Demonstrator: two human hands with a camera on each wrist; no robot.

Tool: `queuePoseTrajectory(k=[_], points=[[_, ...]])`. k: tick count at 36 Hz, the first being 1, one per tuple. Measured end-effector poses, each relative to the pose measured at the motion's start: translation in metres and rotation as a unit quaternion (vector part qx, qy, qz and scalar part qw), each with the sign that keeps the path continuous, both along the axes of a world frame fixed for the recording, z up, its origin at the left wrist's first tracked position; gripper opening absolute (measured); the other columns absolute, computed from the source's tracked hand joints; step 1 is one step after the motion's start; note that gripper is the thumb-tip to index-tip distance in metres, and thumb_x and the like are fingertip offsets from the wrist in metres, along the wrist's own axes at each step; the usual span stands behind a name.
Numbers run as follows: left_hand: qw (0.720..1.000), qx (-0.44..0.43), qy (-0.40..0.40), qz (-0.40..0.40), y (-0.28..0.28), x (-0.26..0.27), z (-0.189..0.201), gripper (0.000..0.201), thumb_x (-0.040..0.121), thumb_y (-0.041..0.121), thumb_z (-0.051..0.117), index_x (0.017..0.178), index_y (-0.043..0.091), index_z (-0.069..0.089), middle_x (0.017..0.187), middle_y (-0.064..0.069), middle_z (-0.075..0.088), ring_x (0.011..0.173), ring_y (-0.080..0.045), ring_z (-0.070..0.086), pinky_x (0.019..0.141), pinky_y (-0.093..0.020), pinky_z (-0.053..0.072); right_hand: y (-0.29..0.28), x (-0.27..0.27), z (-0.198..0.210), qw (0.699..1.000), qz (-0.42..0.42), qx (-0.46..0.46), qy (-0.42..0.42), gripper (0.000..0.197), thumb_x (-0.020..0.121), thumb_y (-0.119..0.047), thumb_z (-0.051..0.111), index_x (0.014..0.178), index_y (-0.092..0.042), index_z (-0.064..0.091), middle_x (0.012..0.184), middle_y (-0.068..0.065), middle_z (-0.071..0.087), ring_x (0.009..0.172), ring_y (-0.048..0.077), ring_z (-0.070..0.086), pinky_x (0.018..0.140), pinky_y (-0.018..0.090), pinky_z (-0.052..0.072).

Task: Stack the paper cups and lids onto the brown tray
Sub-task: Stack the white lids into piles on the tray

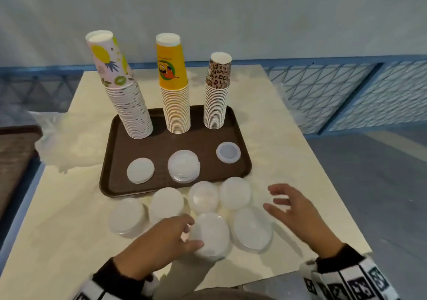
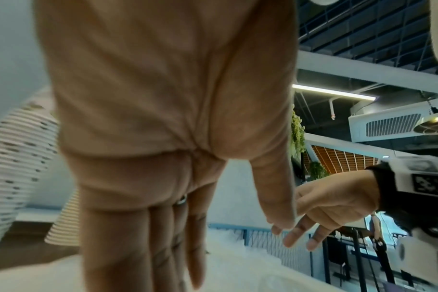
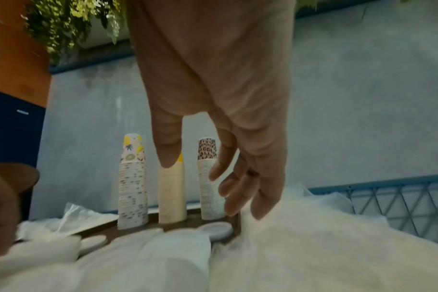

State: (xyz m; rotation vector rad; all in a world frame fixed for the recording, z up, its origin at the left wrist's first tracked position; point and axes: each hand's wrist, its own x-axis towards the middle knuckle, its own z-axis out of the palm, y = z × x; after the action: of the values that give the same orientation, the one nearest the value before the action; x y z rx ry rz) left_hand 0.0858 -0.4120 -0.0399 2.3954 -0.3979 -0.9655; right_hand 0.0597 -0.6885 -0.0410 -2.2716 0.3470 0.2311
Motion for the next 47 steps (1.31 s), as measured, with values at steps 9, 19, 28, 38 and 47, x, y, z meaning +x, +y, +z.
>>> queuePoseTrajectory(k=[9,19,28,38,47], points=[[0.995,0.024,0.031,0.093,-0.039,-0.005,-0.035,0.048,0.085,0.047,0.060,0.115,0.015,0.042,0.111,0.002,0.054,0.100,-0.012,0.052,0.074,-0.021,0.038,-0.013,-0.014,-0.046,0.989,0.081,-0.026,0.119,0.059,0.082,-0.038,0.067,0.130,-0.017,0.041,0.121,0.003,0.049,0.097,0.012,0.052,0.080,0.018,0.039],[0.985,0.103,0.011,0.140,-0.056,-0.017,-0.052,0.070,0.075,0.050,0.070,0.122,0.008,0.041,0.122,-0.007,0.046,0.105,-0.018,0.049,0.077,-0.023,0.035,-0.009,-0.006,-0.071,0.979,0.120,-0.039,0.159,0.072,0.076,-0.048,0.069,0.131,-0.013,0.041,0.126,0.008,0.051,0.111,0.022,0.053,0.084,0.024,0.042],[0.983,0.097,0.047,0.151,-0.054,-0.019,-0.051,0.065,0.065,0.052,0.077,0.106,0.006,0.056,0.109,-0.006,0.064,0.100,-0.019,0.061,0.070,-0.020,0.043,-0.013,-0.010,-0.076,0.979,0.086,0.033,0.181,0.076,0.049,-0.055,0.078,0.106,-0.014,0.050,0.114,0.008,0.053,0.101,0.023,0.057,0.078,0.035,0.055],[0.969,-0.111,0.065,0.210,-0.027,0.009,-0.010,0.048,0.066,0.028,0.083,0.103,0.017,0.055,0.103,-0.002,0.066,0.098,-0.019,0.063,0.072,-0.029,0.056,-0.012,-0.007,-0.039,0.966,0.051,0.206,0.148,0.038,0.079,-0.035,0.071,0.109,-0.021,0.051,0.107,0.002,0.063,0.092,0.015,0.061,0.062,0.022,0.048],[0.924,-0.205,0.057,0.318,-0.002,0.116,0.035,0.064,0.084,0.041,0.064,0.136,0.017,0.036,0.130,-0.006,0.052,0.110,-0.023,0.052,0.067,-0.031,0.051,-0.004,-0.012,-0.015,0.965,-0.008,0.246,0.088,0.039,0.083,-0.038,0.066,0.117,-0.026,0.052,0.114,-0.002,0.062,0.102,0.016,0.059,0.069,0.024,0.051]])
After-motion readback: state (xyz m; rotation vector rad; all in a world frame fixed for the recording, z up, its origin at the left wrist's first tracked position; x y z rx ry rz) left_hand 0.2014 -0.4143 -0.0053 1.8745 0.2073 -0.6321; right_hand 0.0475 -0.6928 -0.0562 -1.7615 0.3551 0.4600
